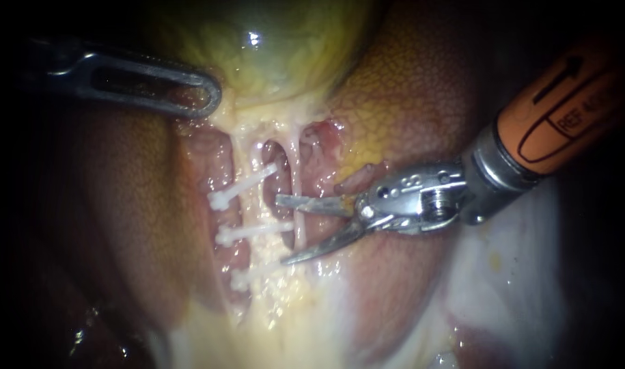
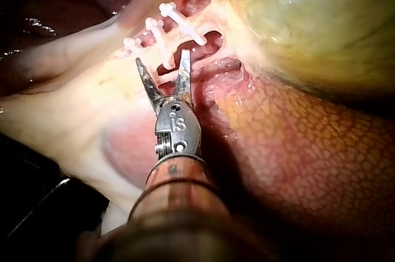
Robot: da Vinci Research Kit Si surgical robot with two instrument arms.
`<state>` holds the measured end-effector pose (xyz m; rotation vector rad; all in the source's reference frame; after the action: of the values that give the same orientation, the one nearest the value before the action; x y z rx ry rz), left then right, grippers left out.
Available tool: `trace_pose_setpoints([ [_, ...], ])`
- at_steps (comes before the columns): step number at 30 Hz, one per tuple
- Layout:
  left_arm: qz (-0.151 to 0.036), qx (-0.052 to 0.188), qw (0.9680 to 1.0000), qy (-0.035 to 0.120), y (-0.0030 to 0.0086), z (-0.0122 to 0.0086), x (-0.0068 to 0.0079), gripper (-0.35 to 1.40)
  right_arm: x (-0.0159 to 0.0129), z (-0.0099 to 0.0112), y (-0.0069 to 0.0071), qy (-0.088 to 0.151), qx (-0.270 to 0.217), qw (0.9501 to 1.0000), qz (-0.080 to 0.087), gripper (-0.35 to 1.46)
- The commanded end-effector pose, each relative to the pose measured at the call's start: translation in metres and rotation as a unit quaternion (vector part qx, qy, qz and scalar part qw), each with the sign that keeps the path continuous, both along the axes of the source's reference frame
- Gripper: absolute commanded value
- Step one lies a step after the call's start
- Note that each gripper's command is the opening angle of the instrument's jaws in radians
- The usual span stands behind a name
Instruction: Go to the cutting position left tube
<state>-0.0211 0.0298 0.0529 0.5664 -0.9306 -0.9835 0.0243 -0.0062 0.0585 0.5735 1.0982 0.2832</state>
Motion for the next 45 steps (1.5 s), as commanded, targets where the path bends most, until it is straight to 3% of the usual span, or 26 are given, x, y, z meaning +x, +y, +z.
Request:
trace_pose_setpoints([
  [1,0.000,0.000,1.0000,0.000,0.0000,0.0000,0.0000,-0.35,0.0000,0.0005,0.0000,-0.001,0.002,1.0000,0.000,1.12],
  [9,0.000,0.000,1.0000,0.000,0.0000,0.0000,0.0001,-0.35,-0.0001,0.0022,0.0007,0.000,0.027,0.9996,-0.004,1.14],
  [19,0.000,0.000,1.0000,0.000,0.0000,0.0000,0.0000,-0.35,0.0015,0.0030,0.0016,0.031,0.070,0.9958,-0.049,1.14],
  [28,0.000,0.000,1.0000,0.000,0.0000,0.0000,0.0000,-0.35,0.0032,0.0029,0.0018,0.100,0.116,0.9854,-0.074,1.12],
  [39,0.000,0.000,1.0000,0.000,0.0001,0.0001,-0.0002,-0.35,0.0059,0.0017,0.0013,0.158,0.155,0.9700,-0.102,1.07],
  [45,0.000,0.000,1.0000,0.000,0.0001,0.0001,-0.0002,-0.35,0.0072,0.0015,0.0012,0.183,0.172,0.9639,-0.089,1.06],
])
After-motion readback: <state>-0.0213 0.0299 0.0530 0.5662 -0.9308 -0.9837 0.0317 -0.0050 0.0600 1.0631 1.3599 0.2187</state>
